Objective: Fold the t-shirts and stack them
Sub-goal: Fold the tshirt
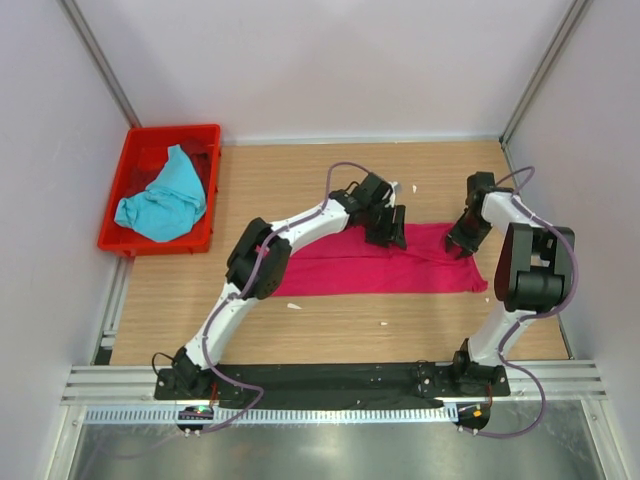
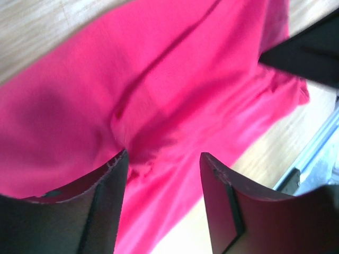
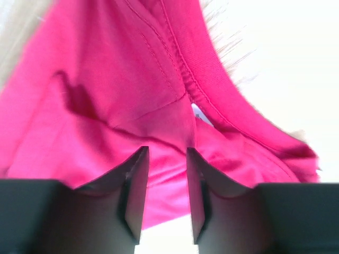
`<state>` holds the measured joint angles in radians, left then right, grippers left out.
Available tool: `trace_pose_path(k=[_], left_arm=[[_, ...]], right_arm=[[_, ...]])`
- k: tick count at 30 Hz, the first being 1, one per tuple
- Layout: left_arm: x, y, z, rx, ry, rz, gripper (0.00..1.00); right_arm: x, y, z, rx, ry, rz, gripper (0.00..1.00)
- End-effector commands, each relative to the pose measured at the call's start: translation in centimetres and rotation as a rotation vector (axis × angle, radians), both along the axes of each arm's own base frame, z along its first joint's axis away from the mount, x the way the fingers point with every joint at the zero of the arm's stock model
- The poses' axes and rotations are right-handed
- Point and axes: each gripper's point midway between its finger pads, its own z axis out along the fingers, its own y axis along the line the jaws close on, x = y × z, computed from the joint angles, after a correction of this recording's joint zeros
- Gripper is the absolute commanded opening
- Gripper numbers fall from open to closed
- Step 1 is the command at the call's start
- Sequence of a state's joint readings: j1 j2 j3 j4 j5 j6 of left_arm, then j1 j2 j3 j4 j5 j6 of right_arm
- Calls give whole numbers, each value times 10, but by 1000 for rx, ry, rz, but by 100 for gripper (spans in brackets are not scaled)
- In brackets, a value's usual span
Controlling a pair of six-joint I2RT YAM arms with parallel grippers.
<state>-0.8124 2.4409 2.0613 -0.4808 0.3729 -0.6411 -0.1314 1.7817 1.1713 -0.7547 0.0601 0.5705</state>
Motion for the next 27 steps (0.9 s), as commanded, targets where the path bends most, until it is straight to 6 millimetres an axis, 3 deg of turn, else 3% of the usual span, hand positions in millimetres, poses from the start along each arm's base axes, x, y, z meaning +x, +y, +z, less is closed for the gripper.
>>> trace_pose_path(k=[1,3,5,6,8,9,10,12,13,14,16,17,19,20,27], left_arm=[[-3,5,83,-80,-75,-33,60],[-5,9,119,-113,-120,-44,61],[-7,18,137,-107,-160,-52,62],[-9,25,158,-116,-199,-45,61],[-9,41,167,-90,-236,-43,62],[-10,51,185,-93,-279,-31,62],[-6,62,190,-84,-300,-15,62],[-7,80,184,-50,-308,-7,63],[-5,92,196,-54,-330,13,63],[-8,101,184,-28,-311,12,63],[-8,118,185,-14,-315,34,63],[-13,128,171,13,-286,36,62],[-15,143,173,14,-290,56,62],[-22,151,160,39,-265,57,62],[-37,196,141,132,-258,107,62]], right_arm=[[8,-13,46,-72,-39,-21,42],[11,-10,67,-62,-76,-48,54],[8,4,75,-43,-78,-88,69],[6,10,78,-38,-86,-105,75],[0,27,73,-11,-78,-195,90],[0,39,71,5,-84,-208,92],[-2,43,65,24,-102,-262,95],[2,66,61,52,-142,-323,100],[8,70,56,54,-169,-335,100],[10,71,52,40,-171,-350,100],[13,81,43,41,-166,-368,100],[13,81,29,21,-134,-371,100],[17,81,17,-5,-122,-363,99],[16,80,5,-26,-93,-358,98],[19,66,-48,-139,-39,-284,97]])
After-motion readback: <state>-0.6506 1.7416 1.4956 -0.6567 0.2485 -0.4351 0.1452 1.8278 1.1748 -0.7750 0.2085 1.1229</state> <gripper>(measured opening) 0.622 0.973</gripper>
